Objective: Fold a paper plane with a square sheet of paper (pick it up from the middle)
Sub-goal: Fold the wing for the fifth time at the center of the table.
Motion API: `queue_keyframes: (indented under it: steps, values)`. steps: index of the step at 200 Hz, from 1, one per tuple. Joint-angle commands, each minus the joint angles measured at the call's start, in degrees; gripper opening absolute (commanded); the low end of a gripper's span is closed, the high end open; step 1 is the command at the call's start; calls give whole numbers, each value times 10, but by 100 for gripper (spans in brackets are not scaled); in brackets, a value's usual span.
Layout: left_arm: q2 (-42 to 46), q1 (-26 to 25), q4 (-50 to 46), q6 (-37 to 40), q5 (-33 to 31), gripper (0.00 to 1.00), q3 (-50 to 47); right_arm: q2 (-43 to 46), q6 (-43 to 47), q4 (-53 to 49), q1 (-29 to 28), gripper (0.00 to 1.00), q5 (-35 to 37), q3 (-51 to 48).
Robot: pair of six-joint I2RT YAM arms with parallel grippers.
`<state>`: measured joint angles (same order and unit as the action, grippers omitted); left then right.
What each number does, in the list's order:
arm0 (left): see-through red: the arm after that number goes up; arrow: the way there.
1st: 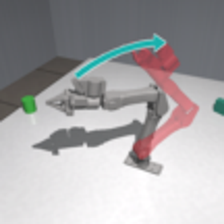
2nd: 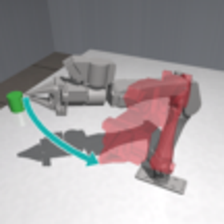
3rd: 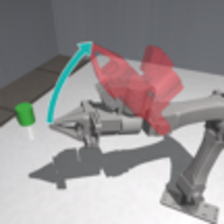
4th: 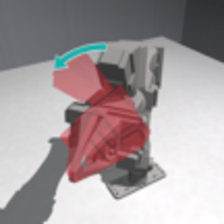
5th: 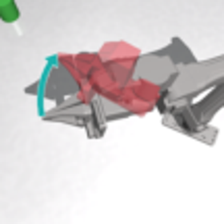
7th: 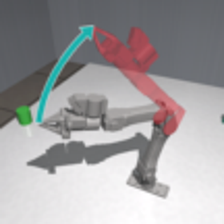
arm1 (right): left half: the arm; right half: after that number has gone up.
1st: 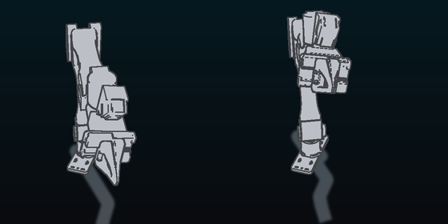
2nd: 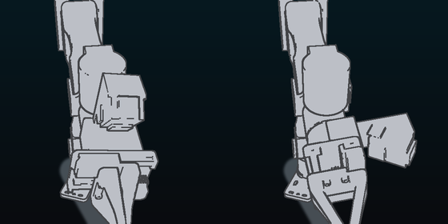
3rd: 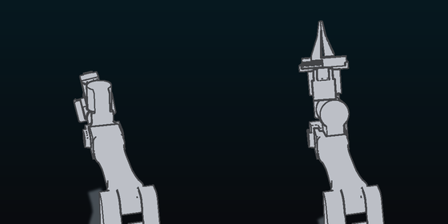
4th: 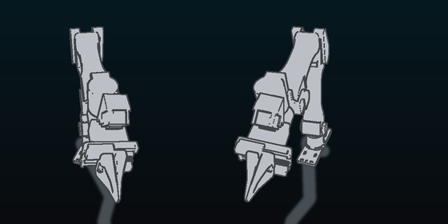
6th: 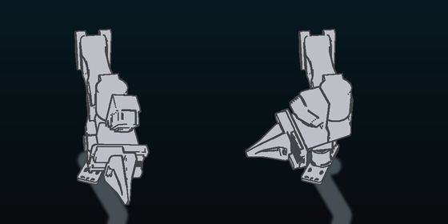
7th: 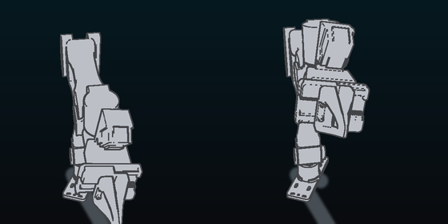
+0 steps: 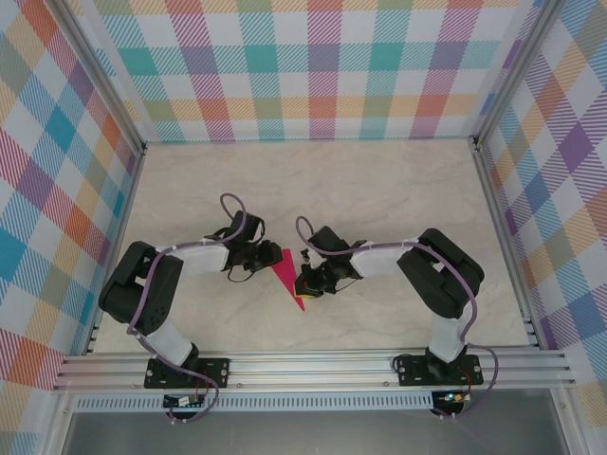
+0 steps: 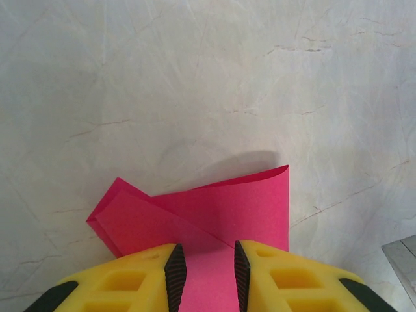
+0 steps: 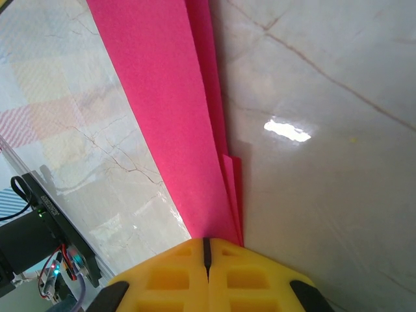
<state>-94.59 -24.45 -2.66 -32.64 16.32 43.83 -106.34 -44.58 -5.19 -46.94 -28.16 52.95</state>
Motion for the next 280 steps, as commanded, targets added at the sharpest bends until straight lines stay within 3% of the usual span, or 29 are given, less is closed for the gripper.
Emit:
queue_keyframes:
  steps: [1, 107, 169, 212, 247, 280]
  values:
    - [-30, 43, -3, 31, -47, 31, 8, -21, 16, -125, 3, 0, 16, -27]
    - [-9, 96, -62, 68, -22, 32, 50, -19, 28, -120, 3, 0, -2, -20]
    - [130, 90, -72, 26, 22, 35, 23, -23, 21, -111, 2, 0, -1, -11]
    - [184, 27, -21, -28, 44, 35, -25, -24, 9, -96, 3, 0, -1, -12]
    - [155, -56, 14, -46, 20, 35, -31, -24, 3, -87, 3, 0, 2, -17]
    - [97, -93, 49, -58, 9, 34, -26, -18, -6, -67, 3, 0, 2, -28]
